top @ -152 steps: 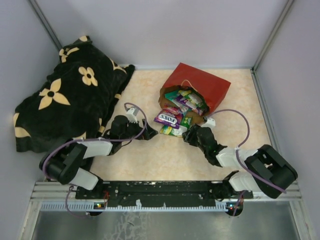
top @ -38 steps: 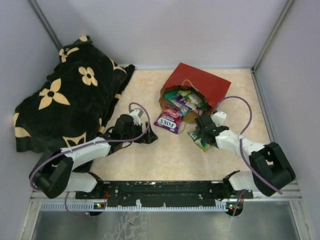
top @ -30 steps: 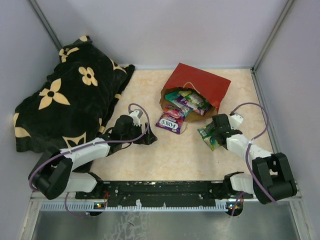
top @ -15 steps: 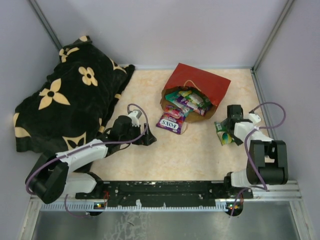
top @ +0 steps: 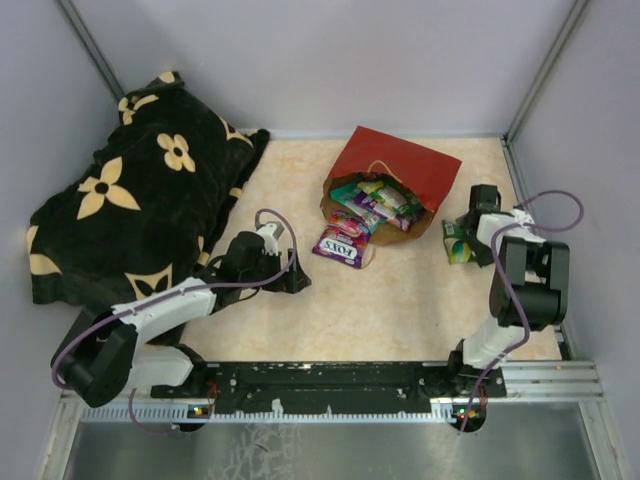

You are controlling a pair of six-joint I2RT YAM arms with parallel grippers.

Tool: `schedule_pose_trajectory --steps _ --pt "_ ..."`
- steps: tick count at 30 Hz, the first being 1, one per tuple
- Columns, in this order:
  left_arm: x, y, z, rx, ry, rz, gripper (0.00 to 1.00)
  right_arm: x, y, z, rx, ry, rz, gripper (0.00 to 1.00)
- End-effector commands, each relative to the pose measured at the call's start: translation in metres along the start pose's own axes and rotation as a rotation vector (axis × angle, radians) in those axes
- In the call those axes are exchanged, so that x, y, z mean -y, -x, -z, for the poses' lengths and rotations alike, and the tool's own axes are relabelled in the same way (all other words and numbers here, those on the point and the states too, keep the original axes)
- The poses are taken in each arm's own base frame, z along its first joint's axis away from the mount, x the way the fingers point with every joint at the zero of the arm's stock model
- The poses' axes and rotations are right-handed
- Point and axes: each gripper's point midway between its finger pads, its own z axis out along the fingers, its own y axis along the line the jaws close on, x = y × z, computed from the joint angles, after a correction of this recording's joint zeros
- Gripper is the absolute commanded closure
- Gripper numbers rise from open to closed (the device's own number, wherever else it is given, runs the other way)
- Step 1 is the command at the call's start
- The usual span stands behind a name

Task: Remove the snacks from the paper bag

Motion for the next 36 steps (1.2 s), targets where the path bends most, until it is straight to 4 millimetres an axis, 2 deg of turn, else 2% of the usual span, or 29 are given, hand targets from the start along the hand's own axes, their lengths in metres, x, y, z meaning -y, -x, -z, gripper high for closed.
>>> schedule_pose_trajectory --steps 1,10,14,18,21,24,27,31,36 --pt "0.005 0.009 -0.001 0.002 -0.004 -0.029 0.04 -0.036 0.018 -0.022 0.013 0.023 -0.095 0.01" --pt "0.003 0.01 -0.006 -0.021 0.016 -0.033 0.03 -0.088 0.034 -0.059 0.028 0.044 -0.116 0.01" --pt "0.001 0.013 -0.01 -0.024 0.026 -0.049 0.02 -0.106 0.045 -0.06 0.042 0.073 -0.102 0.01" --pt "0.0 0.021 -0.014 -0.017 0.045 -0.065 0.0 -0.114 0.065 -0.037 0.084 0.128 -0.114 0.01" --pt "-0.004 0.025 -0.018 -0.012 0.066 -0.077 0.0 -0.118 0.08 -0.007 0.108 0.188 -0.132 0.01" --pt "-0.005 0.033 -0.024 0.014 0.061 -0.107 0.0 -0.114 0.091 0.023 0.134 0.245 -0.149 0.01" --pt "-0.001 0.046 -0.031 0.058 0.031 -0.163 0.0 -0.102 0.098 0.056 0.167 0.295 -0.165 0.01" --pt "0.001 0.063 -0.042 0.112 -0.029 -0.186 0.0 -0.079 0.092 0.085 0.182 0.352 -0.173 0.01" --pt "0.005 0.075 -0.058 0.103 -0.213 -0.129 0.02 -0.05 0.065 0.12 0.241 0.413 -0.16 0.01"
